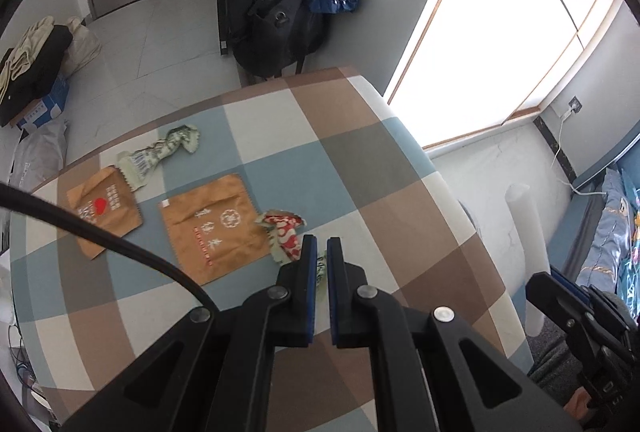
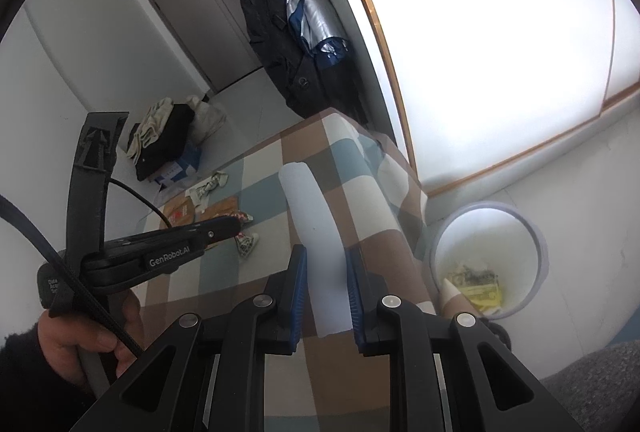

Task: Collect trash

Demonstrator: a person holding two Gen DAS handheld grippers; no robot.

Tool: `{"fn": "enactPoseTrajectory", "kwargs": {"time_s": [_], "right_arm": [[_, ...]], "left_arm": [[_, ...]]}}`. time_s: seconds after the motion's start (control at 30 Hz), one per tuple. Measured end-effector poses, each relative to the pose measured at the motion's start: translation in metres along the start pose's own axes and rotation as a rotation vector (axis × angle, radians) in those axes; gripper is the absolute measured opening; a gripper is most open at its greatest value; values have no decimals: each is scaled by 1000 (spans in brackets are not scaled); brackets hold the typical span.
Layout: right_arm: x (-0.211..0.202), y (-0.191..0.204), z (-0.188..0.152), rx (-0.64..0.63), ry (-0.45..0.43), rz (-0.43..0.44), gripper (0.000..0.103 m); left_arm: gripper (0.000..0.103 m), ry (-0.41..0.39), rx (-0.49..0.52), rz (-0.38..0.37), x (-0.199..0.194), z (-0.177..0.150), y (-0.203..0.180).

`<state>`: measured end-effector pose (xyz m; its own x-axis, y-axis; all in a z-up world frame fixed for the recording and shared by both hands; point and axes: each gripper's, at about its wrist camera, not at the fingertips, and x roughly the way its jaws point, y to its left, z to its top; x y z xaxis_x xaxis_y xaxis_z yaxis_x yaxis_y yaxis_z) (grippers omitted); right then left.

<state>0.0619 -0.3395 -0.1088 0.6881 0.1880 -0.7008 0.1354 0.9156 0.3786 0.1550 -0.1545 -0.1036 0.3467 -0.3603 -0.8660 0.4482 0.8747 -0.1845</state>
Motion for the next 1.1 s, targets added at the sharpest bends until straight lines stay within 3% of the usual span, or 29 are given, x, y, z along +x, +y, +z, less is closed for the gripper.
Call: {"fn": "enactPoseTrajectory", "kwargs": {"time_s": [0.33,0.6,0.67,0.8,0.87,1.1], "right_arm": [[9,-7,1,49,21,23,20],[14,1,0,10,33,21,20],[15,0,1,14,36,23,20],[18,-3,1,23,46,27,20],[19,-3,1,22,54,33,20],[21,0,2,6,63,55,20]], "left_arm": [[2,-55,-21,-33,-9,-5,20],[12,27,5,30,16,6,14],[24,28,-9,46,21,10,15],[39,22,-63,39,25,13,21],[56,19,-67,58,27,15,22],[65,10,-63,77,30,16,18]]}}
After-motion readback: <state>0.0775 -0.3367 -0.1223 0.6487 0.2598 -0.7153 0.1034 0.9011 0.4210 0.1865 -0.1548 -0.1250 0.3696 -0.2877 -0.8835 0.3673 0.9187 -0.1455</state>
